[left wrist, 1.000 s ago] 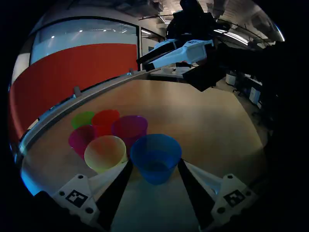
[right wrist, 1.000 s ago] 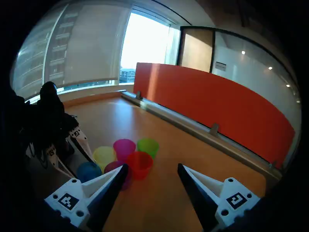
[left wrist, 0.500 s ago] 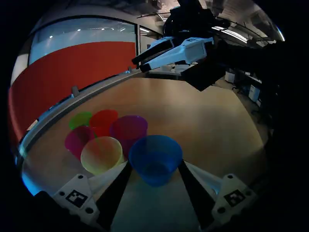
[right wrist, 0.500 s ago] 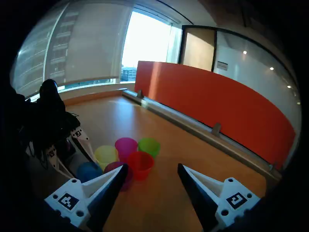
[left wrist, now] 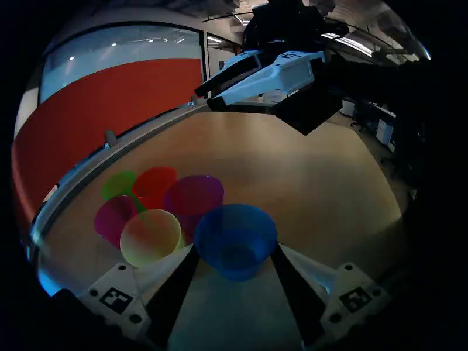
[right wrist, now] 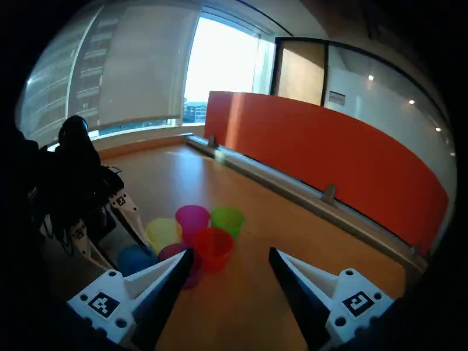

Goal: Pour water

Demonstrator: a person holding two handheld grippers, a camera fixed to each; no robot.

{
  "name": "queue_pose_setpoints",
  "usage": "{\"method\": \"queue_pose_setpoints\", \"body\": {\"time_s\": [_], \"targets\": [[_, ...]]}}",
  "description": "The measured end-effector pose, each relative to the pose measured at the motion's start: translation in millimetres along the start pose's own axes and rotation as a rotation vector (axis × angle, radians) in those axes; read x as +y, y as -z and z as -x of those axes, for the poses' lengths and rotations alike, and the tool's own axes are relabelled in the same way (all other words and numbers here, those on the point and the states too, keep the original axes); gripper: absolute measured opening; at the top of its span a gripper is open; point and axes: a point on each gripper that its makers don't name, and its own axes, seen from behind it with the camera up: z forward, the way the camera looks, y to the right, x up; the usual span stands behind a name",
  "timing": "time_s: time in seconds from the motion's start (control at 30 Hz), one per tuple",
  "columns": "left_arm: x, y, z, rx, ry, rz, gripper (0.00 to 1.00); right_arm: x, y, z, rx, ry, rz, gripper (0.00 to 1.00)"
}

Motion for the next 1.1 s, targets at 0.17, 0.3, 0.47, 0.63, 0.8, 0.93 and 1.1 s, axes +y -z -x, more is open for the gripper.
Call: {"method": "queue_pose_setpoints", "body": {"time_s": [0.17,0.3,0.47,0.63,0.8,0.93,1.1], "targets": [[-0.8,-1.2,-0.3,-0.008,-0.008,0.004,0.86,0.0,-1.2,0.9,-0.001,-0.001,-0.002,1.0],[-1.8,-2.3,-1.0,-0.014,-0.016,0.006,0.86,-0.4,-2.5,1.7,-0.002,0.0,-0.003,1.0],[-2.4,-4.2,-1.9,-0.024,-0.029,0.011,0.86,-1.1,-3.8,1.7,-0.003,0.001,-0.004,1.0],[-3.0,-5.9,-3.0,-0.031,-0.041,0.013,0.86,-1.3,-4.9,2.7,-0.005,0.0,-0.005,1.0],[-3.3,-7.7,-3.7,-0.031,-0.046,0.015,0.86,-1.5,-5.8,5.2,-0.008,-0.001,-0.008,1.0],[-3.0,-9.7,-4.4,-0.031,-0.045,0.014,0.86,-1.6,-6.4,6.8,-0.011,0.0,-0.008,1.0],[-2.9,-12.4,-4.8,-0.033,-0.039,0.014,0.86,-1.5,-6.8,8.2,-0.012,0.0,-0.007,1.0]]}}
